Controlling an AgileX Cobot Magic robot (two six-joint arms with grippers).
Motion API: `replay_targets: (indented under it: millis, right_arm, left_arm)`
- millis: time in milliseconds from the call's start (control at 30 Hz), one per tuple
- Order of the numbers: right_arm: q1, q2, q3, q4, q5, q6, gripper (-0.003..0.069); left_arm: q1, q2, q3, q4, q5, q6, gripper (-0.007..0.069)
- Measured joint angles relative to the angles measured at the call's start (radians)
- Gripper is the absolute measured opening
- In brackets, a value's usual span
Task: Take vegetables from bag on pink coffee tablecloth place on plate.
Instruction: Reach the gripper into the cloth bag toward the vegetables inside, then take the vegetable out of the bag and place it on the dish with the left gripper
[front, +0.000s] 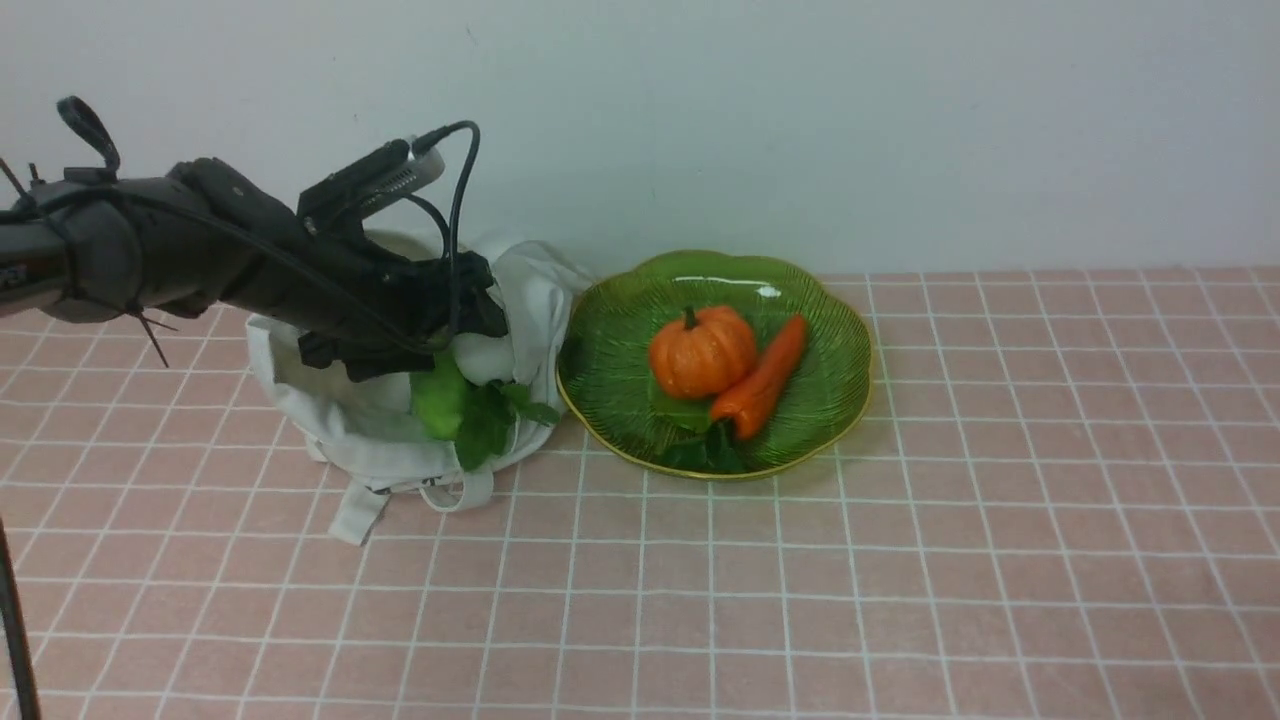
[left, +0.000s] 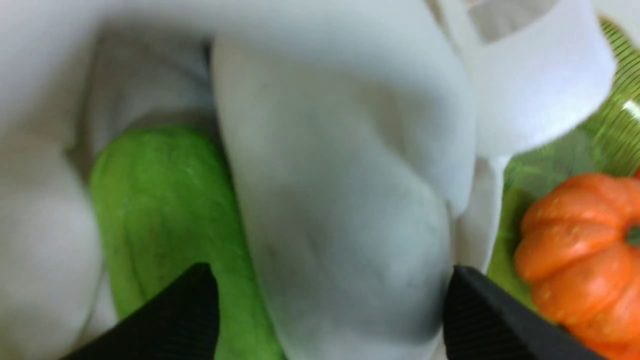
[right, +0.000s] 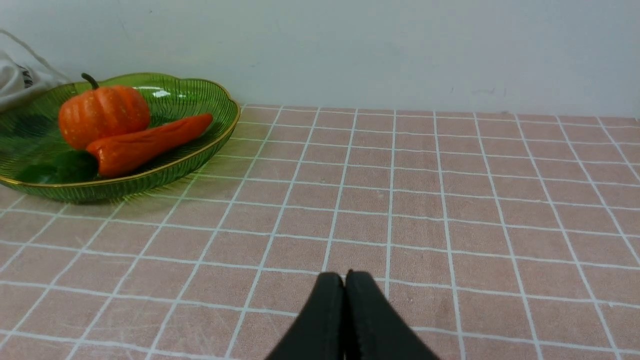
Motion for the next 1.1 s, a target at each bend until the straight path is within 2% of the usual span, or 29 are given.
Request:
replay_targets:
  millis: [100, 133, 233, 333, 500, 533, 700, 767, 800, 833, 967, 1100]
  right_arm:
    - [0.000, 0.000, 0.000, 0.000, 0.000, 0.003, -0.0016]
    - [0.000, 0.000, 0.000, 0.000, 0.000, 0.003, -0.0016]
    - [0.000, 0.000, 0.000, 0.000, 0.000, 0.003, -0.0016]
    - [0.000, 0.000, 0.000, 0.000, 0.000, 0.003, -0.0016]
    - [0.000, 0.000, 0.000, 0.000, 0.000, 0.003, -0.0016]
    - [0.000, 0.000, 0.000, 0.000, 0.000, 0.003, -0.0016]
    - [0.000, 0.000, 0.000, 0.000, 0.000, 0.003, -0.0016]
    - [0.000, 0.000, 0.000, 0.000, 0.000, 0.003, -0.0016]
    - [0.000, 0.000, 0.000, 0.000, 0.000, 0.003, -0.0016]
    - [0.000, 0.000, 0.000, 0.000, 0.000, 0.003, -0.0016]
    - [0.000, 0.000, 0.000, 0.000, 0.000, 0.003, -0.0016]
    - [0.000, 0.000, 0.000, 0.000, 0.000, 0.003, -0.0016]
  left_arm:
    - [0.000, 0.008, 0.000, -0.070, -0.016, 0.064, 0.0491]
    - [0.000, 0.012, 0.000, -0.118, -0.023, 0.111, 0.0434]
    - [0.000, 0.013, 0.000, -0.173, -0.028, 0.174, 0.0415]
    - [0.007, 0.007, 0.000, -0.164, -0.020, 0.195, 0.0415]
    - [0.040, -0.054, 0.000, -0.021, 0.064, 0.183, 0.0415]
    - [0.061, -0.107, 0.000, 0.071, 0.126, 0.145, 0.0415]
    - [0.096, -0.271, 0.000, 0.360, 0.353, -0.067, 0.0405]
    - [0.095, -0.307, -0.002, 0.412, 0.413, -0.118, 0.0405]
    - [0.082, -0.353, -0.005, 0.455, 0.495, -0.174, 0.0405]
    - [0.080, -0.353, -0.005, 0.458, 0.502, -0.174, 0.0405]
    - [-0.032, -0.406, -0.031, 0.464, 0.544, -0.209, 0.0405]
    - [-0.200, -0.375, -0.041, 0.446, 0.398, -0.210, 0.0405]
